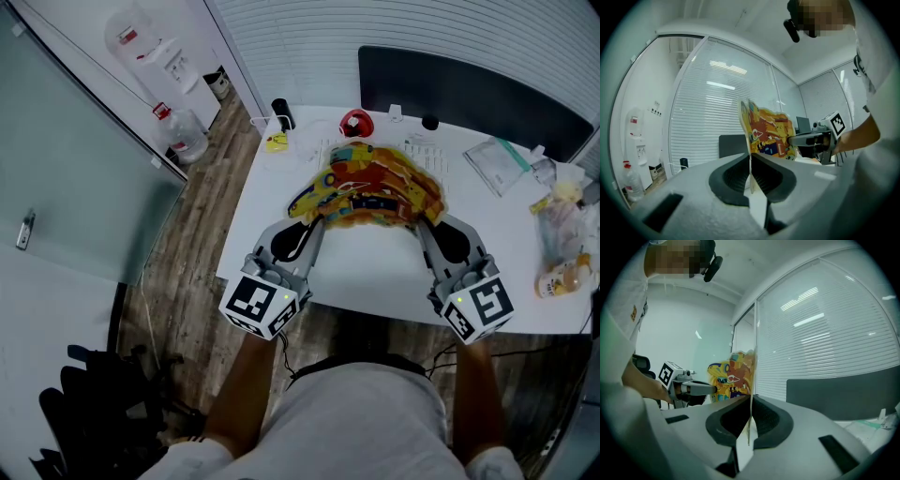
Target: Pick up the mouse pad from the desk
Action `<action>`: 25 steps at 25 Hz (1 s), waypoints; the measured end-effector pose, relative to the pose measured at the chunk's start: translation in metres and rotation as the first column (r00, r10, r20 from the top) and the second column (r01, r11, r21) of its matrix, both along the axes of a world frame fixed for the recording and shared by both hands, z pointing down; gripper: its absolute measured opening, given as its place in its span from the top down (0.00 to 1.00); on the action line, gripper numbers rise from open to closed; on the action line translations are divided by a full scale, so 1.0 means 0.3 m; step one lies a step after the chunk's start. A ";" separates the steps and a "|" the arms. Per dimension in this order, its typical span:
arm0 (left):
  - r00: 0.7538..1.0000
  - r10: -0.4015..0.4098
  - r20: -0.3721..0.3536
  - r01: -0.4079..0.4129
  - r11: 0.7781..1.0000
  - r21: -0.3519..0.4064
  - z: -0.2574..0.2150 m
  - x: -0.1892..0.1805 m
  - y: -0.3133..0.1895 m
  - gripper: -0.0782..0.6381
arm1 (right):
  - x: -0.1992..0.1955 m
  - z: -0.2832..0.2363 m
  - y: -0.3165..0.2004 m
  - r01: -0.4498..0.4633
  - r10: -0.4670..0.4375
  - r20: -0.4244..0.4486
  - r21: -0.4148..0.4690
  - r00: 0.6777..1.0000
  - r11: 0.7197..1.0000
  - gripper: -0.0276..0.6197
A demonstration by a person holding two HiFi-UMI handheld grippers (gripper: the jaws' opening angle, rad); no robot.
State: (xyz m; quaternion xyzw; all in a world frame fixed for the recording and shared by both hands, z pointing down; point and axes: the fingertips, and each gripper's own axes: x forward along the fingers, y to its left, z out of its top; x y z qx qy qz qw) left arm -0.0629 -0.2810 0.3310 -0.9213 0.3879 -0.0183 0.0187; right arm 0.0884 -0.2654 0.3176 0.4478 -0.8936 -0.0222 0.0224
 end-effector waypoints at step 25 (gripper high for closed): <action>1.000 0.018 0.017 -0.018 1.000 0.005 0.002 0.041 0.017 0.86 | 0.040 0.013 0.007 -0.020 0.020 0.006 -0.010 1.000 1.000 0.93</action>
